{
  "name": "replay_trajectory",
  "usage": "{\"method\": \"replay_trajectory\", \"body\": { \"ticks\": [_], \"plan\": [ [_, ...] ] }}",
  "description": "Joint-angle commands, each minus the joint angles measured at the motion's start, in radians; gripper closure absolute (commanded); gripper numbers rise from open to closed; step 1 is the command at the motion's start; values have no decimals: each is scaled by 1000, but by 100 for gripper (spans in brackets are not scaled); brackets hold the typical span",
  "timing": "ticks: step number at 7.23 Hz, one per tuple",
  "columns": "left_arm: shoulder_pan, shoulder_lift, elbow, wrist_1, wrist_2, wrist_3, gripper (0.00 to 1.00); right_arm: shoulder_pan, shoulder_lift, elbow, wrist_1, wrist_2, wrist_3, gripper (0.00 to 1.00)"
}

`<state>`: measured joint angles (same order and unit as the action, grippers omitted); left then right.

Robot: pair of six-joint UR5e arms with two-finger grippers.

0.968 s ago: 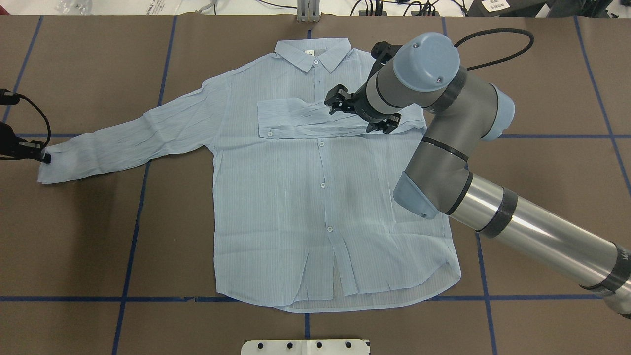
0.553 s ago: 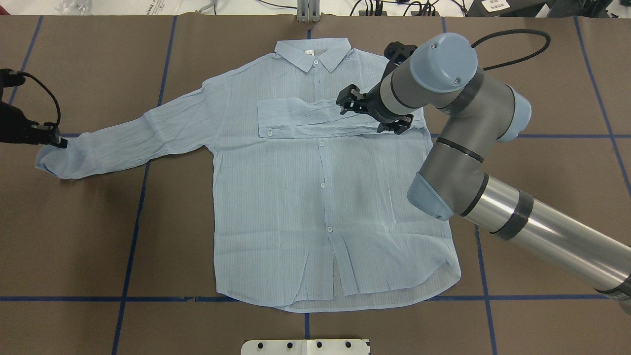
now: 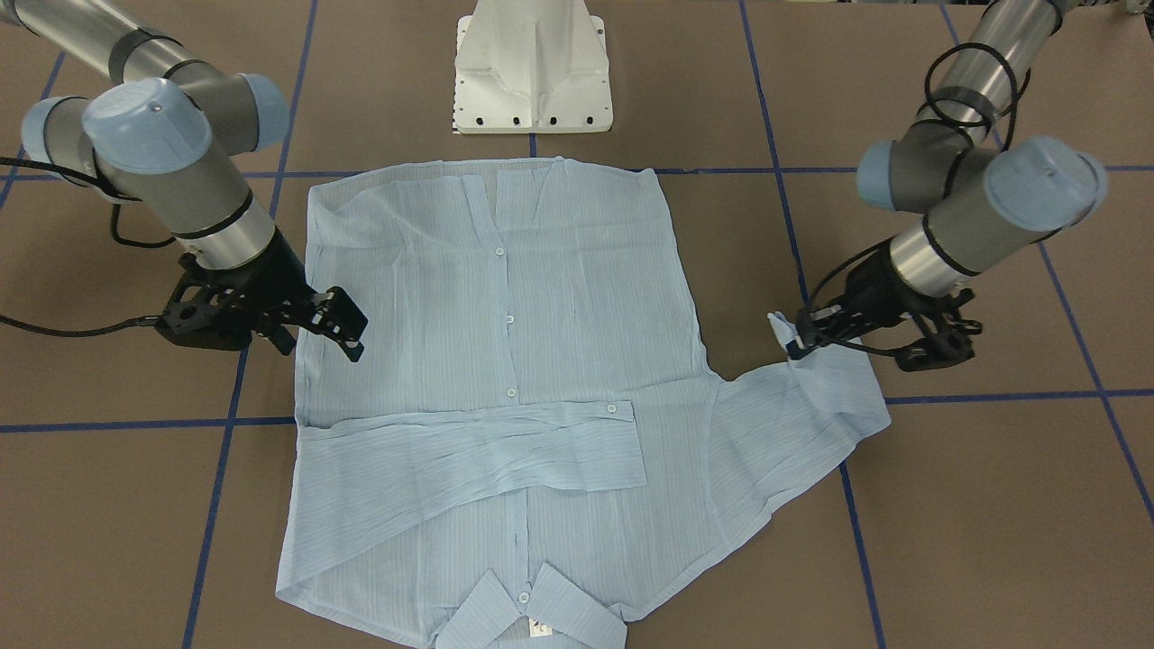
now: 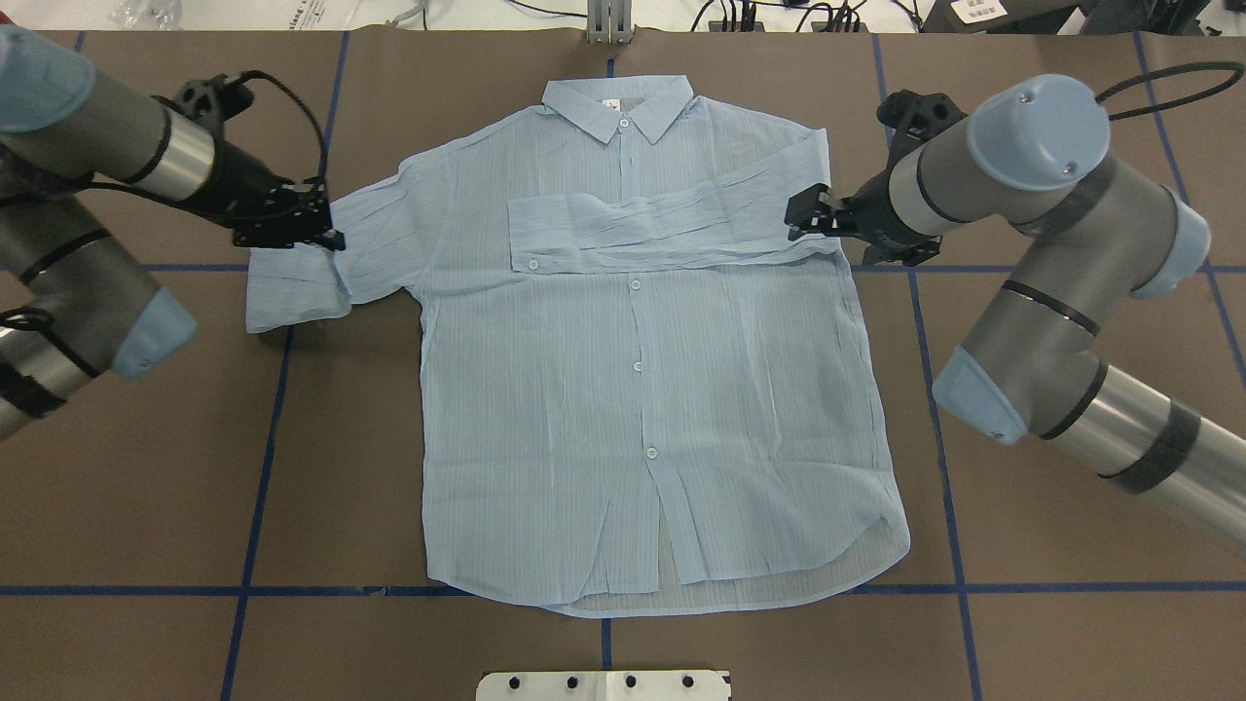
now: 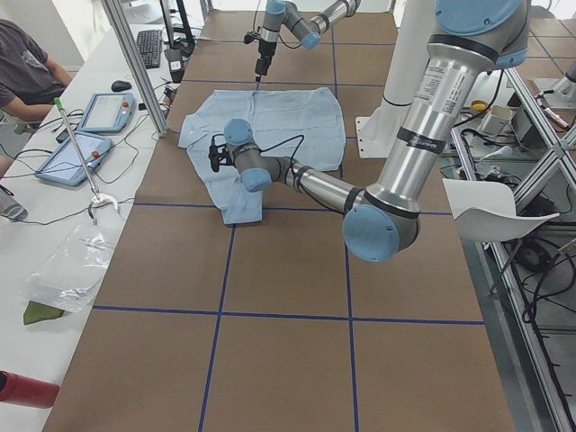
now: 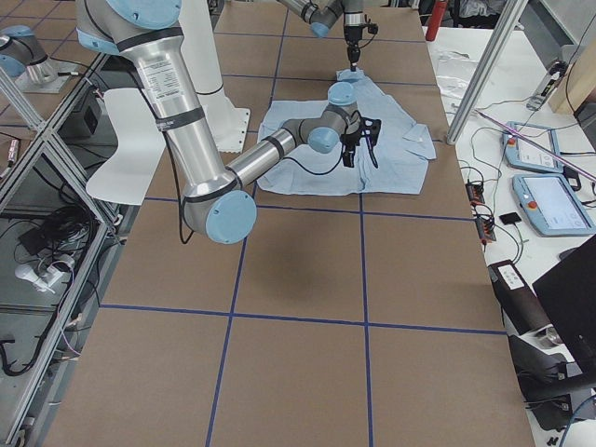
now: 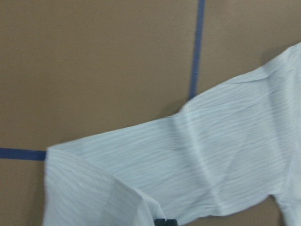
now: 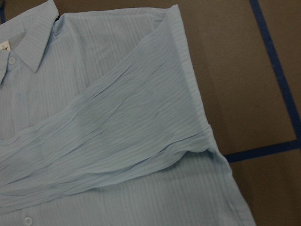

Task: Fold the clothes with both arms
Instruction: 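Fold the other sleeve across the shirt with the left gripper while the right arm withdraws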

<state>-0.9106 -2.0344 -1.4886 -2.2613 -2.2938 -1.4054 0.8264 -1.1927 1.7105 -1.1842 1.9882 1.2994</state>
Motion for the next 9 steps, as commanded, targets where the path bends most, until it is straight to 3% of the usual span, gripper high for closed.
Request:
{"method": "replay_trajectory", "body": {
  "ticks": [1, 3, 9],
  "plan": [
    [68, -265, 116, 25, 58, -241, 100, 106, -115, 8, 0, 56, -191, 0],
    [104, -462, 250, 23, 111, -358, 100, 199, -198, 4, 0, 107, -368, 0],
    [228, -659, 421, -10, 341, -423, 100, 227, -248, -2, 0, 110, -448, 0]
  ]
}}
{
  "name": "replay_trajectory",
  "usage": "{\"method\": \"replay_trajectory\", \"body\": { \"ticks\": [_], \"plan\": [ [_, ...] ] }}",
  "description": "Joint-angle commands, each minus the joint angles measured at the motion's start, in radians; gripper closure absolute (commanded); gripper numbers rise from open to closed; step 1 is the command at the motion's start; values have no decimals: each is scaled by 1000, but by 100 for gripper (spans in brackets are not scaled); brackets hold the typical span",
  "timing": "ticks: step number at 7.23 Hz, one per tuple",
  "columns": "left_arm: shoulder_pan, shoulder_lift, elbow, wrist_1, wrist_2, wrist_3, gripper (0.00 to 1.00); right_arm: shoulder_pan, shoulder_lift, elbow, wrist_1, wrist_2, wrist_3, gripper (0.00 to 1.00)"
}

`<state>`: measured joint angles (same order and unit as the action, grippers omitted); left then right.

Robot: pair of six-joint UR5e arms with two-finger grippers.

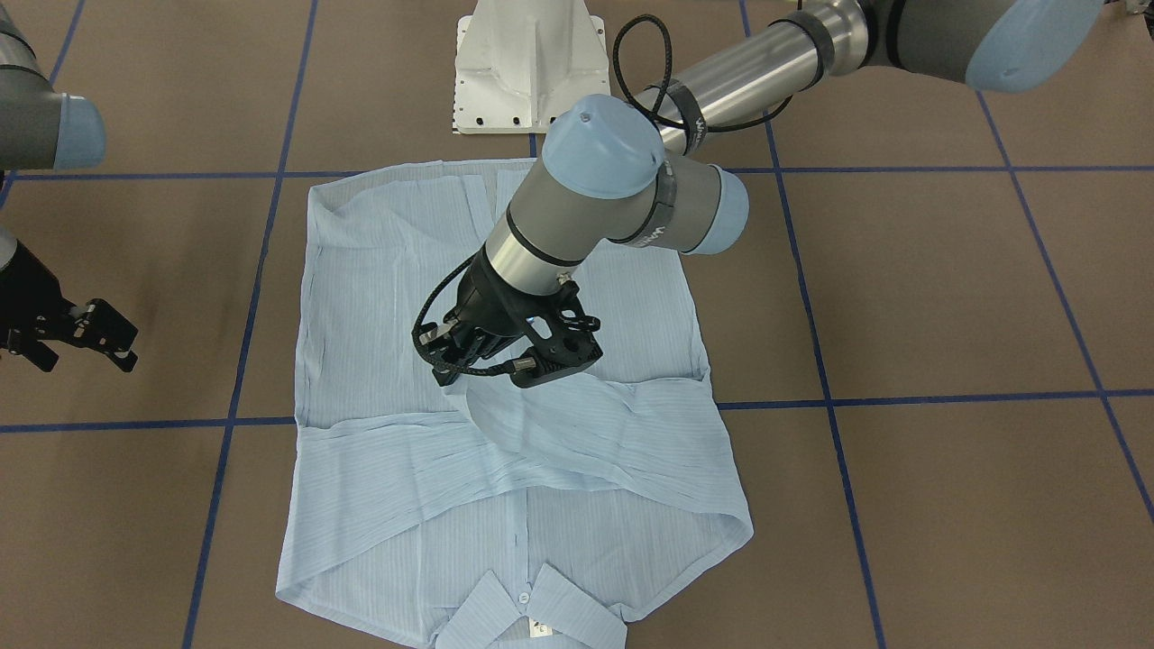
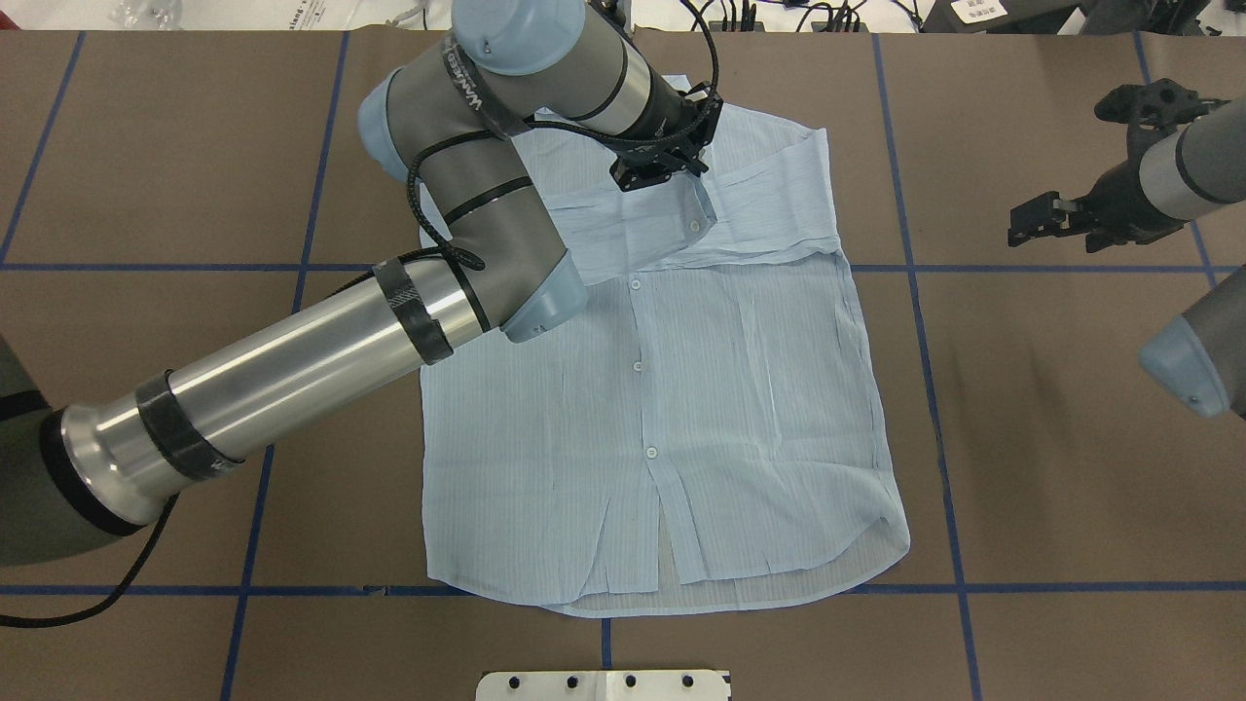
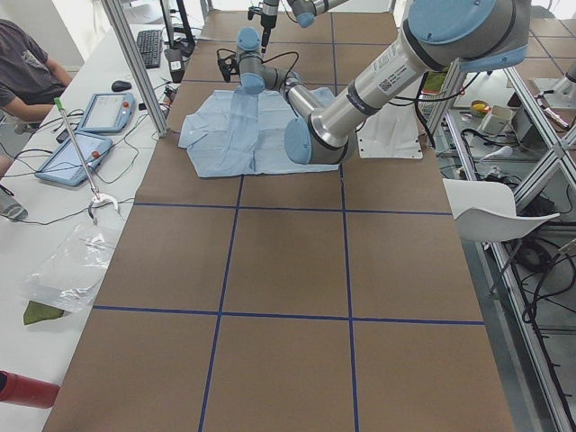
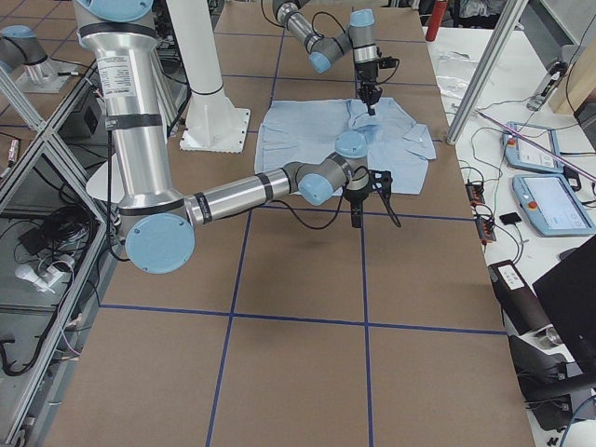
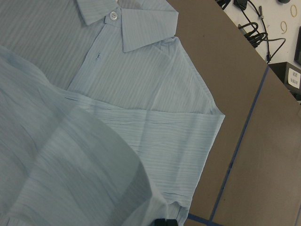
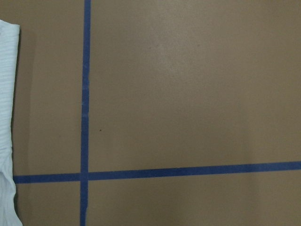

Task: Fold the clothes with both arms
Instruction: 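Fold the other sleeve across the shirt with the left gripper while the right arm withdraws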

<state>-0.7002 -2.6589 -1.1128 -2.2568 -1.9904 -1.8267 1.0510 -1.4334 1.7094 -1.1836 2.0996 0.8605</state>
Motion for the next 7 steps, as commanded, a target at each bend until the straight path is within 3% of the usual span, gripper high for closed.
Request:
{"method": "replay_trajectory", "body": {
  "ticks": [1, 2, 3, 5, 6, 7],
  "plan": [
    [24, -53, 94, -56, 59, -3, 72, 3, -9, -1, -1, -1, -9, 0],
    [27, -53, 99, -61, 64, -3, 34, 1, -9, -2, -1, -3, -9, 0],
    [27, -64, 100, -61, 64, -8, 27, 1, -12, -2, -1, -1, -9, 0],
    [25, -62, 68, -55, 53, -43, 25, -2, -10, 13, 1, 0, 14, 0],
    [25, -11, -20, -46, 20, -45, 25, -43, -10, 48, 2, 0, 96, 0],
    [24, 78, -142, -18, -19, -43, 25, -171, -10, 106, 18, -44, 293, 0]
  ]
}}
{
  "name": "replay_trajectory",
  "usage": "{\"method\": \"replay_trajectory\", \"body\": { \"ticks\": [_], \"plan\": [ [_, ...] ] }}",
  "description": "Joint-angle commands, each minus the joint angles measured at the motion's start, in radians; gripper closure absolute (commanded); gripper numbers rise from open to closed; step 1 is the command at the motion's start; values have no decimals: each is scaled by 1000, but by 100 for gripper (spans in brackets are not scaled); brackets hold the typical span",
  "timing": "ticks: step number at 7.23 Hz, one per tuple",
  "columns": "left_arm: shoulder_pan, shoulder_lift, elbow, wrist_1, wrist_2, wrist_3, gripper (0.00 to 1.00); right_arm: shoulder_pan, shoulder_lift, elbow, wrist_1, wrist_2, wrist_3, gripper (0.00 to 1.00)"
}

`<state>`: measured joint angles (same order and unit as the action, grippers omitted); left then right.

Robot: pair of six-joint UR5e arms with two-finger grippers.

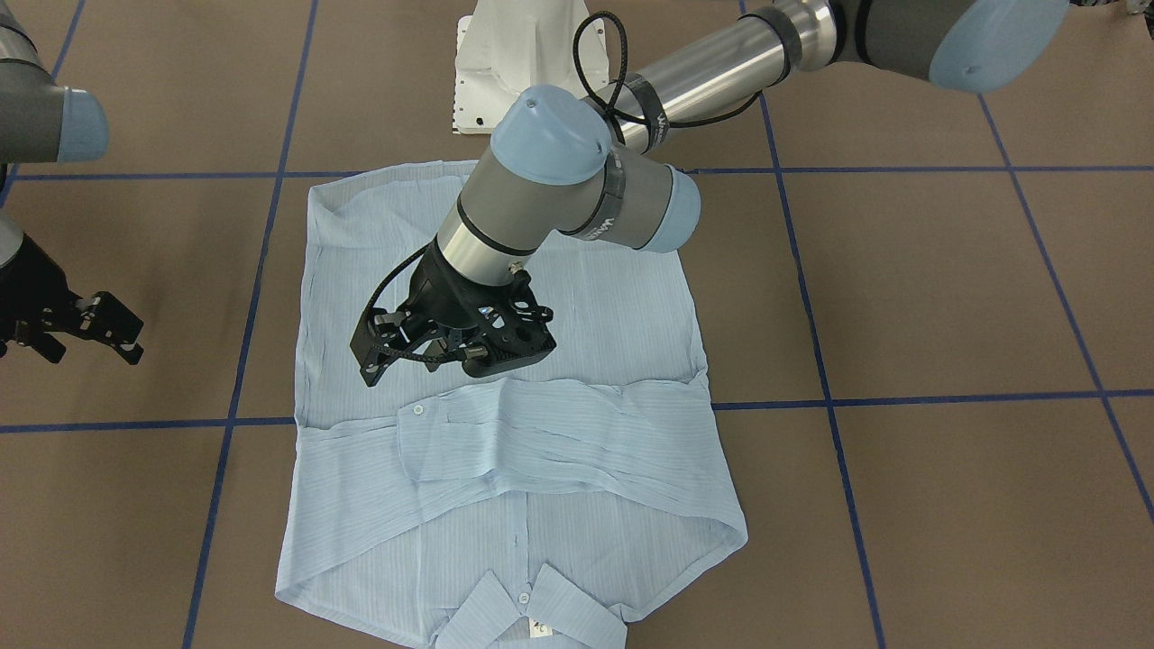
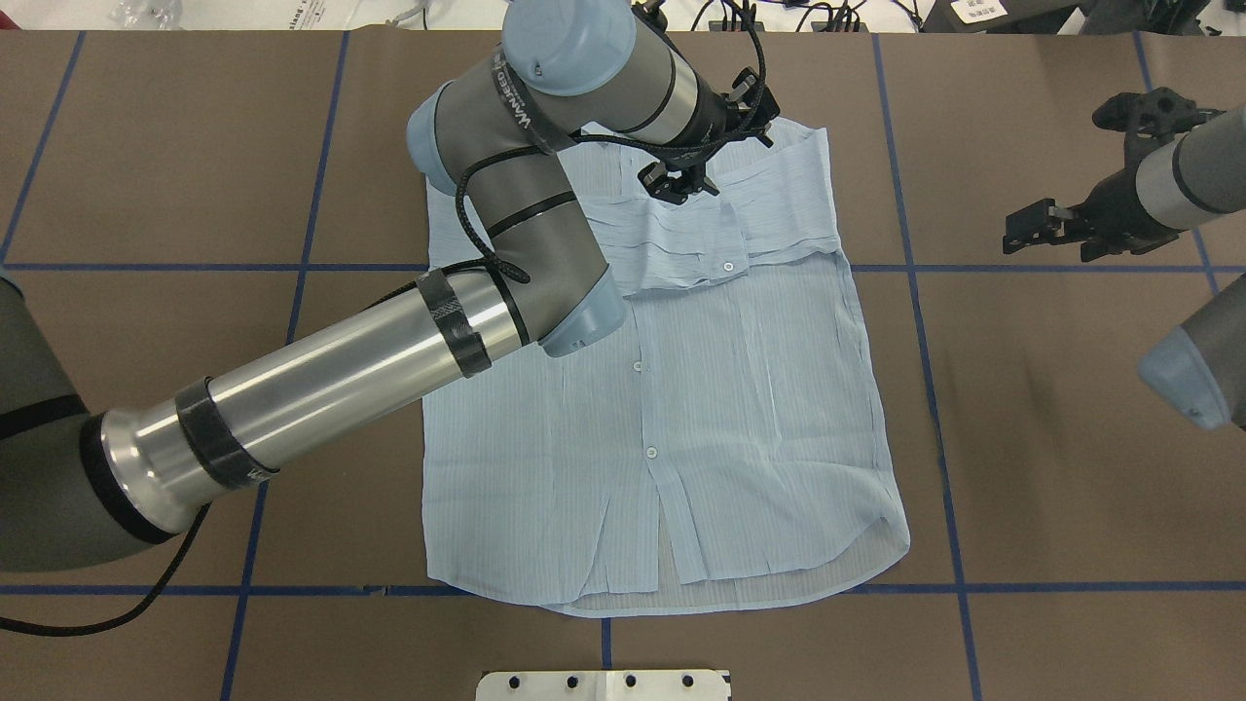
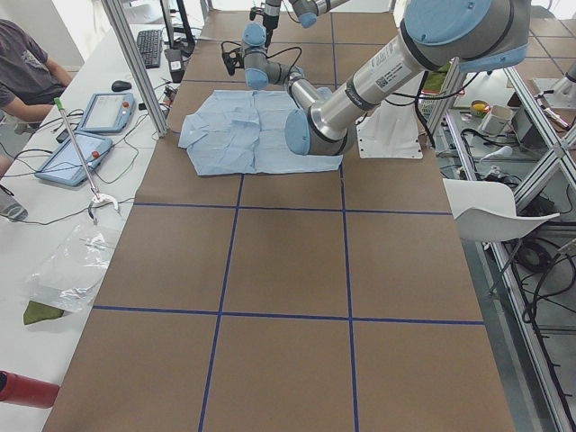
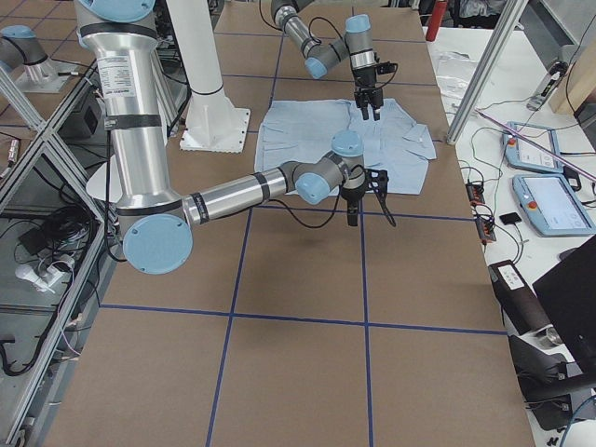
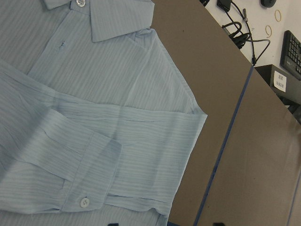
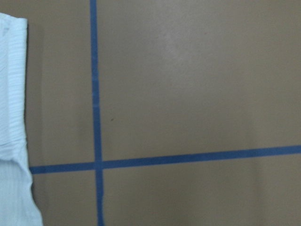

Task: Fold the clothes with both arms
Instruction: 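Fold the other sleeve across the shirt with the left gripper while the right arm withdraws, then release the sleeve with the left gripper and move both grippers to the hem corners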

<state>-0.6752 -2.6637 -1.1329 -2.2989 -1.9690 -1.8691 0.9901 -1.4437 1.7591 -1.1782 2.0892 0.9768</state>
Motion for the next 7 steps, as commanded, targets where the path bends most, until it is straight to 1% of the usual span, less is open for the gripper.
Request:
{"method": "replay_trajectory", "body": {
  "ticks": [1, 2, 3, 4, 5, 6, 7],
  "plan": [
    [-1, 188, -246, 39, -42, 14, 25, -258, -1, 139, 25, -172, 420, 0],
    [-3, 267, -316, 39, -44, 18, 26, -419, -6, 187, 20, -339, 662, 0],
    [-3, 339, -391, 38, -39, 28, 26, -550, -51, 242, 3, -447, 809, 1],
    [-4, 359, -421, 39, -30, 45, 26, -621, -137, 308, -1, -468, 865, 5],
    [-4, 360, -424, 42, -27, 45, 26, -661, -177, 324, -3, -481, 938, 13],
    [-4, 363, -424, 39, -25, 45, 26, -685, -197, 327, -3, -485, 956, 19],
    [-3, 363, -426, 39, -4, 45, 26, -692, -217, 326, -3, -485, 964, 24]
  ]
}}
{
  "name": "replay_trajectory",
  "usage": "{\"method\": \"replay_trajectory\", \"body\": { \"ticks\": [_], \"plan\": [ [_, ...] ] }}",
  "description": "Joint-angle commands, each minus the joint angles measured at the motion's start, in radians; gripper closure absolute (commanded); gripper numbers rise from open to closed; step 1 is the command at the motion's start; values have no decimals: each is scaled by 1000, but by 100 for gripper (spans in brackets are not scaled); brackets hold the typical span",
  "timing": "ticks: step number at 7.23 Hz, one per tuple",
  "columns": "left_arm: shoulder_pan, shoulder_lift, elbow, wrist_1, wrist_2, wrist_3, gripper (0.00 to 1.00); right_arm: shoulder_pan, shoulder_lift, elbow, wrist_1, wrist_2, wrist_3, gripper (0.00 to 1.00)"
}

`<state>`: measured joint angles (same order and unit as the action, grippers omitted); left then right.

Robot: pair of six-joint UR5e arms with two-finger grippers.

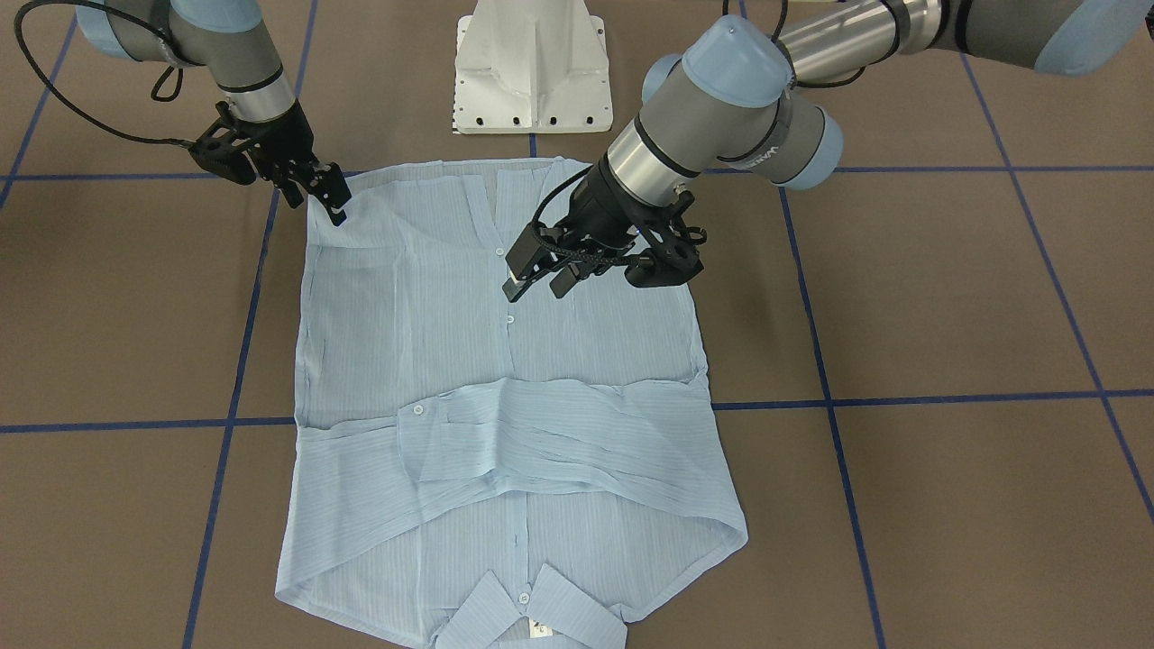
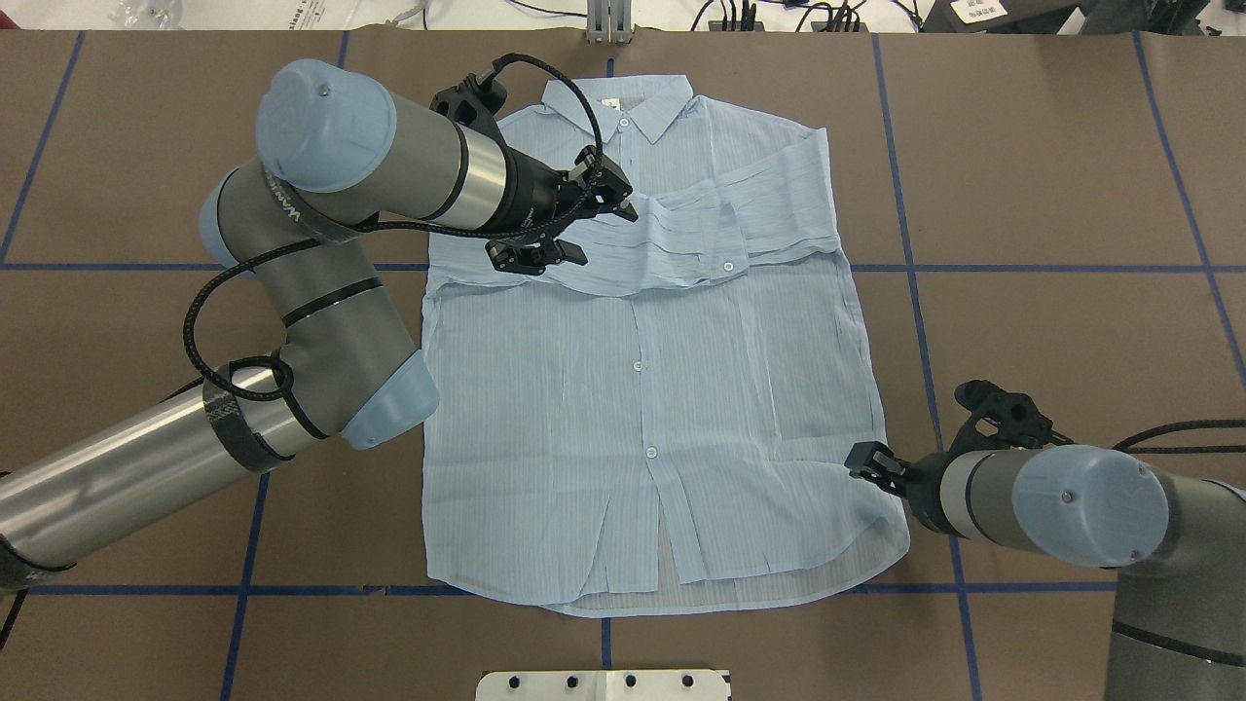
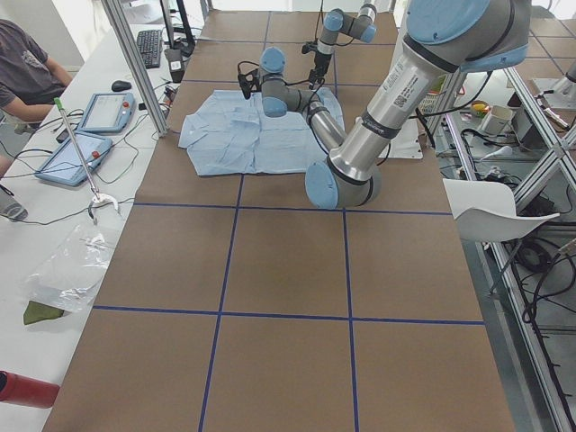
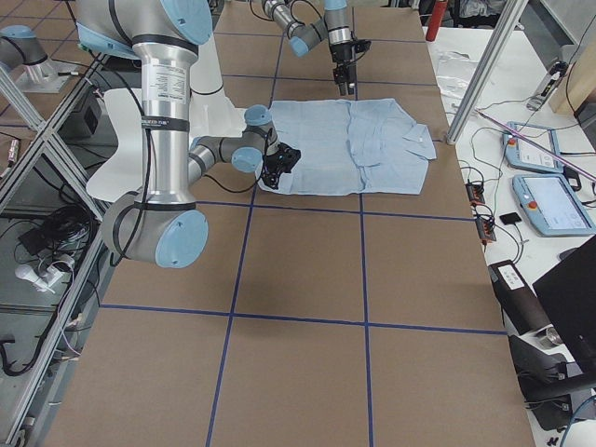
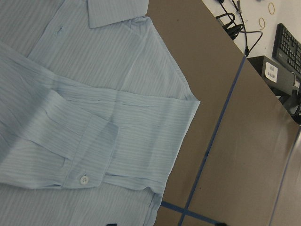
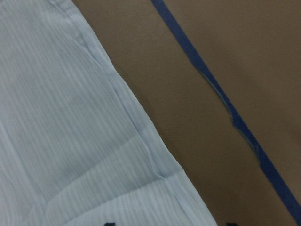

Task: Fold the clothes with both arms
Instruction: 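Release the sleeve with the left gripper and move both grippers to the hem corners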

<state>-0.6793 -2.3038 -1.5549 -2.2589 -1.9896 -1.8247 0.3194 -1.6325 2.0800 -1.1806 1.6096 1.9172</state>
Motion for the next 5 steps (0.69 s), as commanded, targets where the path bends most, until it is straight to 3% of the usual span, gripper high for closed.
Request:
{"method": "replay_trajectory", "body": {
  "ticks": [1, 4, 5],
  "plan": [
    [3, 4, -11, -1, 21, 1, 26, -25, -29, 3, -1, -5, 23, 24],
    [3, 7, -13, -1, 22, 2, 26, -39, -26, 3, -1, 4, 33, 32],
    [1, 7, -13, -1, 22, 2, 26, -40, -26, 5, -1, 7, 46, 54]
  ]
}}
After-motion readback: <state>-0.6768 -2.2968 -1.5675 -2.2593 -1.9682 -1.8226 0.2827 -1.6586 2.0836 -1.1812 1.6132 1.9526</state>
